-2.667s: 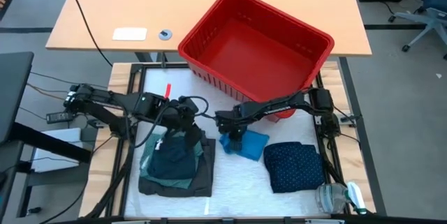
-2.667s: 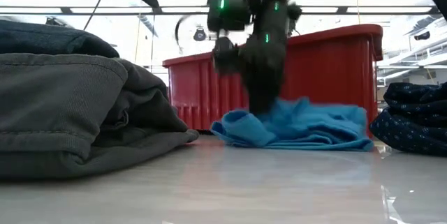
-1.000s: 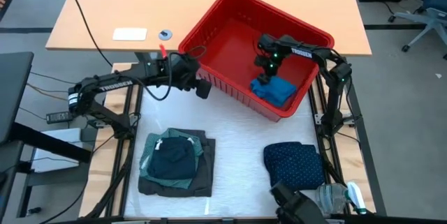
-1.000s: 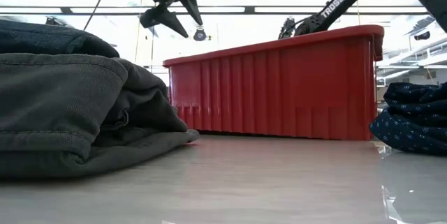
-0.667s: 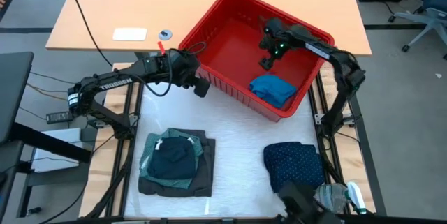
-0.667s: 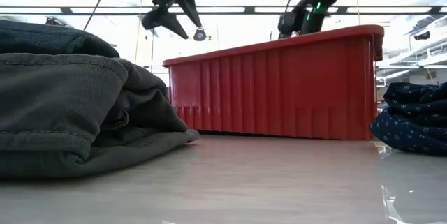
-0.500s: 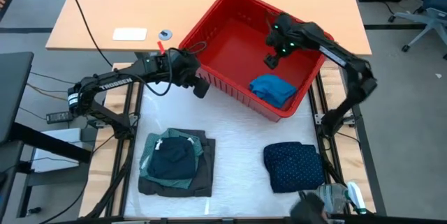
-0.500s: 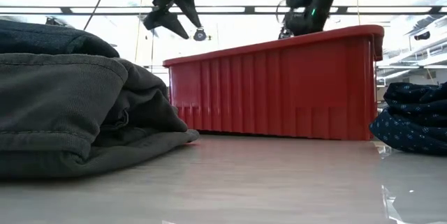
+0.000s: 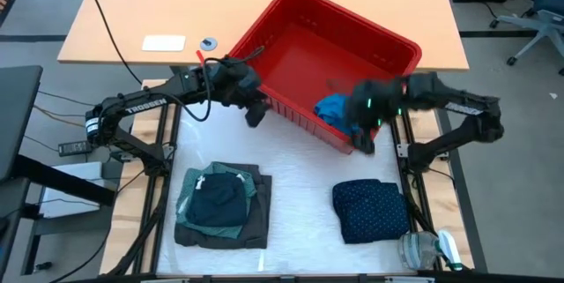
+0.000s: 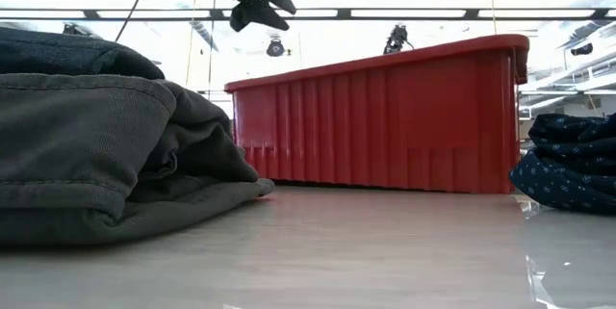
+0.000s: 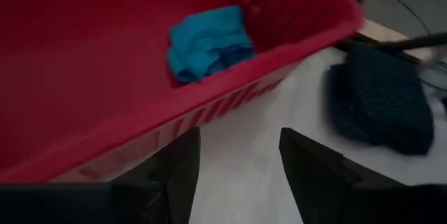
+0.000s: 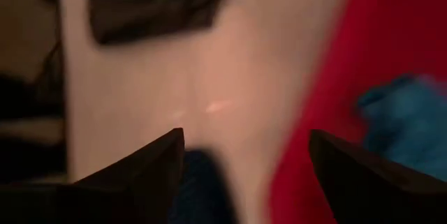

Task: Fold laundry
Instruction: Stack the dark blue polo on top of the light blue shorts

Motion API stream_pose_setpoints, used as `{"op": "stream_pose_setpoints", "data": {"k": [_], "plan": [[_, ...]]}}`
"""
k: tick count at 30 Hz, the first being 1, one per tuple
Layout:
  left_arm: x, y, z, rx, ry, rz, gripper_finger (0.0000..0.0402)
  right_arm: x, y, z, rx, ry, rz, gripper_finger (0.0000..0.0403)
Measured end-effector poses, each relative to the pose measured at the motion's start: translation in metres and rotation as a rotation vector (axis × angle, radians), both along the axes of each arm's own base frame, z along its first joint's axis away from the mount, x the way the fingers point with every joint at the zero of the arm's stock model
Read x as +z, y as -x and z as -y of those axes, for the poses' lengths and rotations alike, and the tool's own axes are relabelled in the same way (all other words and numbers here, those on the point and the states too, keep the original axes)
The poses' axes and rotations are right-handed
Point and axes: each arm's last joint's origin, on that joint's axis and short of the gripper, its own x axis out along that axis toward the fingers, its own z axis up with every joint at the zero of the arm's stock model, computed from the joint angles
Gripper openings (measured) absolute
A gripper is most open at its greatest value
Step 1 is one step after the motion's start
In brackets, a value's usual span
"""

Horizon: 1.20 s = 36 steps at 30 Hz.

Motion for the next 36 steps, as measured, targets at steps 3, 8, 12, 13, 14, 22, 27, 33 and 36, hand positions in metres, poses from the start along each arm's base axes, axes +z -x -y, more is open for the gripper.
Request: {"op": "stream_pose_setpoints", "data": {"k": [3, 8, 12, 13, 14, 22, 27, 33, 36], "plan": [[0.002, -0.002, 0.003, -0.068, -0.009, 0.021, 0.0201, -0.011, -0.007, -0.040, 0.032, -0.056, -0.124, 0.0304], [0.001, -0.007, 0.009, -0.142, -0.022, 0.035, 0.0201, -0.034, -0.015, -0.101, 0.072, -0.069, -0.295, 0.0294], [-0.003, -0.011, 0.015, -0.173, -0.023, 0.016, 0.0201, -0.060, -0.019, -0.137, 0.099, 0.021, -0.370, 0.0291], [-0.004, -0.012, 0.017, -0.180, -0.022, 0.008, 0.0201, -0.069, -0.020, -0.142, 0.099, 0.053, -0.390, 0.0291], [-0.005, -0.012, 0.021, -0.192, -0.019, -0.002, 0.0201, -0.079, -0.020, -0.146, 0.103, 0.078, -0.412, 0.0291], [-0.009, -0.017, 0.039, -0.266, -0.025, -0.031, 0.0201, -0.154, -0.024, -0.131, 0.129, 0.057, -0.490, 0.0303], [-0.010, -0.016, 0.042, -0.254, 0.009, -0.047, 0.0201, -0.192, -0.021, -0.113, 0.243, 0.063, -0.541, 0.0312], [-0.011, -0.016, 0.042, -0.231, 0.036, -0.055, 0.0201, -0.230, -0.015, -0.095, 0.288, 0.072, -0.543, 0.0328], [-0.011, -0.016, 0.042, -0.217, 0.026, -0.061, 0.0201, -0.243, -0.013, -0.091, 0.308, 0.055, -0.512, 0.0334]]}}
